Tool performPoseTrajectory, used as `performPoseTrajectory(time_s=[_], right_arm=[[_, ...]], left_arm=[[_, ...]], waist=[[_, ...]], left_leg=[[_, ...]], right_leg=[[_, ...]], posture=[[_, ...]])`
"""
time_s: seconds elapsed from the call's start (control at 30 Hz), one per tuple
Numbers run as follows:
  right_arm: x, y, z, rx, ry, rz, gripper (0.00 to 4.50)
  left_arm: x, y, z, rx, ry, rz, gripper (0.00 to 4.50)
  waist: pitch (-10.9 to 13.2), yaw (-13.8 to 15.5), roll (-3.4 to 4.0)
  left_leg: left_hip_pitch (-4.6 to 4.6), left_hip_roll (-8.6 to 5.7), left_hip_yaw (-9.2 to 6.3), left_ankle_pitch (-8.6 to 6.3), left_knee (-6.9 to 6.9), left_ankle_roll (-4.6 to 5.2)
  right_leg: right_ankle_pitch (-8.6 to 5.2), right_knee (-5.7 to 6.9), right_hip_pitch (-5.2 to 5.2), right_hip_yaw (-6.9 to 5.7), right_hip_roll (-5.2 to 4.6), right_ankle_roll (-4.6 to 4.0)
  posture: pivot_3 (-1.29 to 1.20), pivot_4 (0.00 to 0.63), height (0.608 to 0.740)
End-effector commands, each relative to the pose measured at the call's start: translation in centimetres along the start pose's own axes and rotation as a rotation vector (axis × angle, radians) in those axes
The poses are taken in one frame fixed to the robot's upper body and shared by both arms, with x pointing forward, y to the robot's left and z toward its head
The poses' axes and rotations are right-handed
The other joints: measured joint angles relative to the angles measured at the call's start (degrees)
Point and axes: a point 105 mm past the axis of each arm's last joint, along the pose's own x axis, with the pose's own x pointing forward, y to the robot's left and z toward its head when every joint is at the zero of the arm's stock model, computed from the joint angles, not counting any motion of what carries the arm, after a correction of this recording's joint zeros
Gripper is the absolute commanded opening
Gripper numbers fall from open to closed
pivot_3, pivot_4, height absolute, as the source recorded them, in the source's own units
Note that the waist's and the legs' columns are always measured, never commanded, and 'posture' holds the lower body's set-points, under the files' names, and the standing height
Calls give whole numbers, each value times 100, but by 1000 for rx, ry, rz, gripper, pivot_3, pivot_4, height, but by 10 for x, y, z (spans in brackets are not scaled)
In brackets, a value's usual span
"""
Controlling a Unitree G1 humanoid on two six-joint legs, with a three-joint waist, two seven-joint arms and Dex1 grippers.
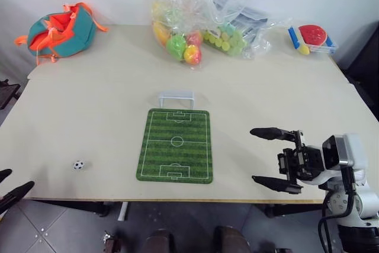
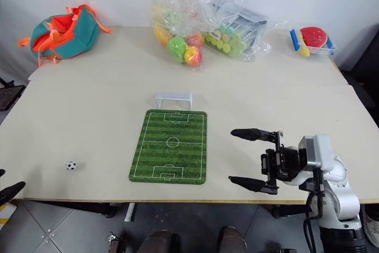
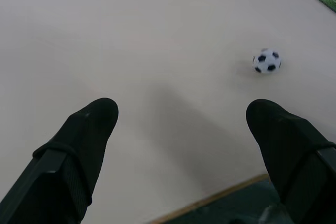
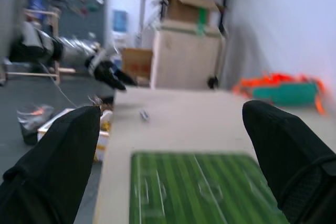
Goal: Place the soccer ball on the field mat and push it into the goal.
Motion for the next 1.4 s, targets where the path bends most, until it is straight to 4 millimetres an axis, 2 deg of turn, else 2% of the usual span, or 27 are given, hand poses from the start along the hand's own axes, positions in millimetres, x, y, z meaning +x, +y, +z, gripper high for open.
performPoseTrajectory(time_s=[0.03,0.23,0.43,0.53,0.77,0.8,1.0,1.17,1.3,1.4], right_arm=[[2,8,0,-38,-17,65,4500],[-3,10,-9,-33,30,74,4500],[-14,12,-21,-5,88,41,4500],[-17,11,-24,-7,99,19,4500],[-22,14,-25,-8,113,-18,4500],[-25,15,-25,-9,116,-31,4500],[-42,20,-29,-25,155,-65,4500],[-53,20,-33,-33,188,-76,4500],[-57,20,-33,-41,202,-86,4500],[-66,16,-30,-67,232,-110,4500]], left_arm=[[17,-15,11,58,-45,-115,4489],[50,-44,27,119,-100,-251,4489],[86,-57,19,133,-50,-273,4489],[90,-60,8,93,23,-289,4489],[94,-52,6,74,30,-252,4489],[94,-51,5,65,36,-249,4099],[86,-45,4,58,70,-237,2431],[85,-47,7,66,67,-265,958],[90,-58,19,96,23,-336,869],[107,-92,48,145,-35,-524,869]], waist=[[-3,15,-5],[-6,-19,-17],[-5,-16,-15],[-5,-33,-14],[-5,-18,-15],[-5,-16,-14],[-5,-15,-14],[-5,-19,-14],[-4,-18,-14],[-4,33,-13]], left_leg=[[0,-1,-1,0,2,0],[3,2,0,-2,4,-1],[10,0,6,-2,3,-2],[13,1,7,-2,2,-2],[19,2,14,-3,2,-3],[19,2,14,-3,3,-3],[20,2,15,-4,2,-3],[23,4,16,-4,-1,-3],[23,4,17,-4,0,-3],[21,3,15,-4,3,-3]], right_leg=[[0,2,0,0,-1,0],[1,7,1,1,-1,-1],[1,9,2,1,-1,-2],[1,9,3,1,-1,-2],[1,9,5,1,-2,-3],[1,10,6,1,-2,-3],[1,9,6,1,-2,-3],[1,9,6,2,-2,-3],[1,9,6,2,-2,-3],[1,9,8,2,-3,-3]], posture=[[0,150,740],[0,150,740],[0,150,740],[0,150,740],[0,150,740],[0,150,740],[0,150,740],[0,150,740],[0,150,740],[0,150,740]])
